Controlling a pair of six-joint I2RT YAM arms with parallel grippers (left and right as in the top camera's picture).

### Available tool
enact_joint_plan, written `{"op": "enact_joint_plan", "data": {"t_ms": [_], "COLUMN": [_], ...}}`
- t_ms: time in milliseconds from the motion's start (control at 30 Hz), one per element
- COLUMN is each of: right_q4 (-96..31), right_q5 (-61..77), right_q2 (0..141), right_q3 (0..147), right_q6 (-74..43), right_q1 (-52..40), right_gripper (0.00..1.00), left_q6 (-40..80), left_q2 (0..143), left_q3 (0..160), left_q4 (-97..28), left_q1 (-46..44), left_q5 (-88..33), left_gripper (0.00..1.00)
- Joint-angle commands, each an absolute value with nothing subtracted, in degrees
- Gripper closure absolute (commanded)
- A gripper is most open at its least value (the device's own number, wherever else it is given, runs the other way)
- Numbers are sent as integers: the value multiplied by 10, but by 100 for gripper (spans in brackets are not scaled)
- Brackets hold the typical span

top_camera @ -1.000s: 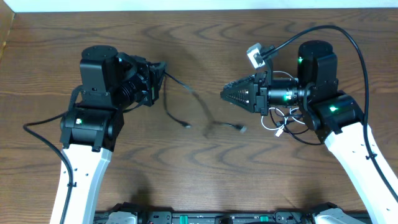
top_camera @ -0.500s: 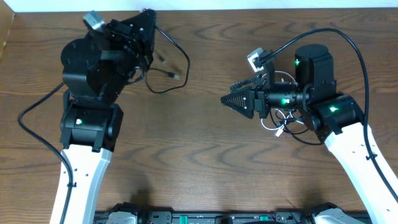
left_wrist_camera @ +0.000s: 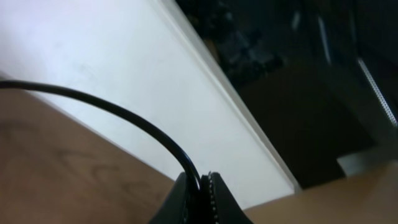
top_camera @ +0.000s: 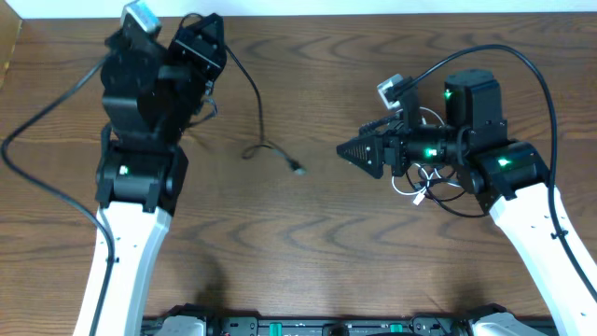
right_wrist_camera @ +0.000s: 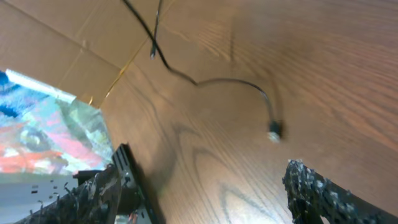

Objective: Untangle cables
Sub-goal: 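Carry the black cable to the top-left table corner with the left gripper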

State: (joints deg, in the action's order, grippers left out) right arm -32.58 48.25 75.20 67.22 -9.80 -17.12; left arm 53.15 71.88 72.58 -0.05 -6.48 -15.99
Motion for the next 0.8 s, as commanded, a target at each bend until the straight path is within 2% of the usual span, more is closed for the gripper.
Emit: {"op": "enact_joint_plan", "data": {"t_ms": [0, 200, 433, 767], "right_q4": [-328, -342, -363, -401], "right_q5": [479, 479, 465, 399], "right_q2": [746, 746, 746, 746], "right_q3": [677, 677, 677, 677], "right_q6": [-91, -91, -91, -91], "right_q1": [-161, -161, -161, -161], "right_gripper": [20, 20, 20, 21], "left_q6": [465, 492, 511, 543], "left_q2": [791, 936, 1061, 1169], "left_q3": [809, 962, 1032, 1032], "left_q4": [25, 44, 160, 219], "left_q1": [-22, 35, 64, 99], "left_q5": [-265, -357, -307, -230], "left_gripper": [93, 93, 92, 93]}}
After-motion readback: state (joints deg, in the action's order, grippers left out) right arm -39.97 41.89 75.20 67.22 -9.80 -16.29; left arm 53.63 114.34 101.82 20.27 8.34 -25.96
